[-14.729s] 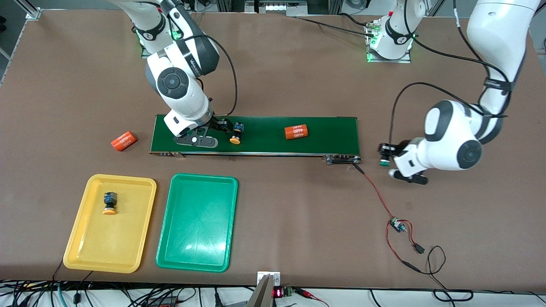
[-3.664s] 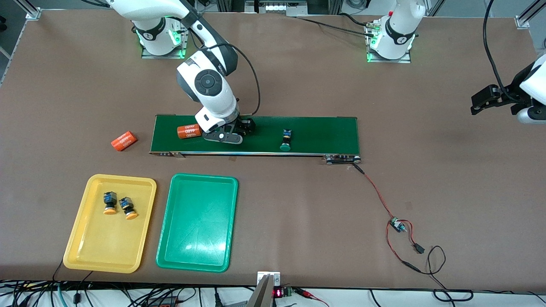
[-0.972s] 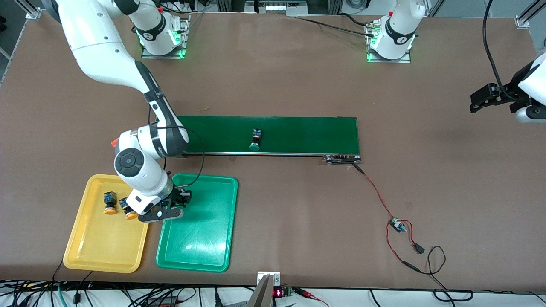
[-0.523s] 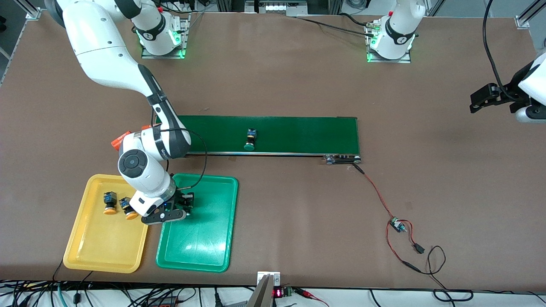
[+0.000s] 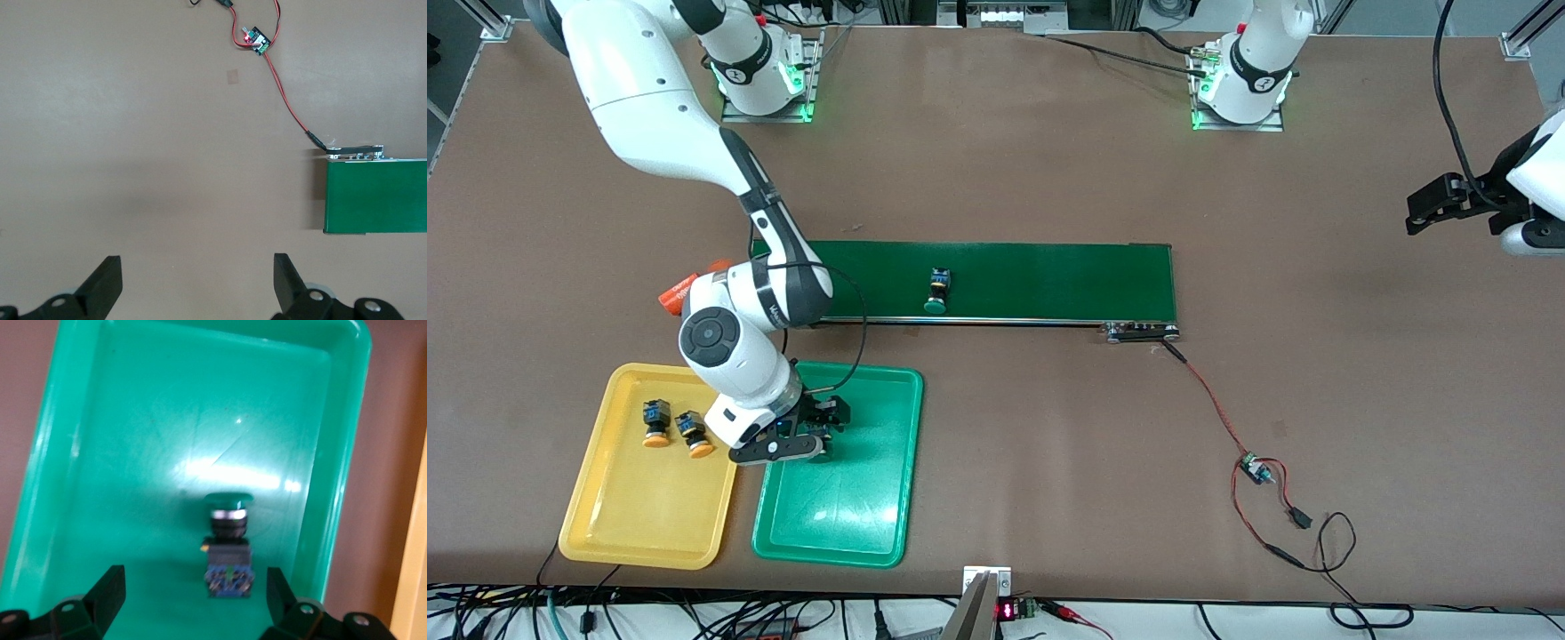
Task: Sort buttons by color to trays
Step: 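Open the right gripper and move it back over the belt, then grasp the second green button on the belt with the right gripper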
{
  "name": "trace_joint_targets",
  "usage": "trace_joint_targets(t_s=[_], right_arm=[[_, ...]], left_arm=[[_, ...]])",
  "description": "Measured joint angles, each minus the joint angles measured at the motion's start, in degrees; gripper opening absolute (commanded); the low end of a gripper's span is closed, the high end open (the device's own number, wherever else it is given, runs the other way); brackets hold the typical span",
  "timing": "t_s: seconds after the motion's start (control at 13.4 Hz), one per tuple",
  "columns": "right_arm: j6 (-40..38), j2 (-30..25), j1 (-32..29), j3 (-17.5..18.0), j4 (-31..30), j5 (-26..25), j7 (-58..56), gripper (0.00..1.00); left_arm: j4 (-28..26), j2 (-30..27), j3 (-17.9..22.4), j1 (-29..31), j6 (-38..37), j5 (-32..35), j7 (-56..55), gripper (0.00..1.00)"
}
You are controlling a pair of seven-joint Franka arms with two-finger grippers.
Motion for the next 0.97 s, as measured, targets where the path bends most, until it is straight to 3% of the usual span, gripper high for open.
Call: trace_joint_targets(t_s=[0.37,0.75,0.97], right_arm=[[-11.0,-11.1,1.9,0.2,-6.6,0.6,6.9,1.00],[-11.3,-22.4,2.3,2.8,-20.2,0.8,9.2,1.00],[-11.2,-28.2,0.8,6.8,-27.5,0.8,13.5,1.00]], left_arm=[[0.0,0.0,0.0,0.0,0.0,0.0,0.0,1.00],[0.0,0.0,0.0,0.0,-0.1,0.0,0.0,1.00],[0.0,0.0,0.0,0.0,-0.1,0.0,0.0,1.00]])
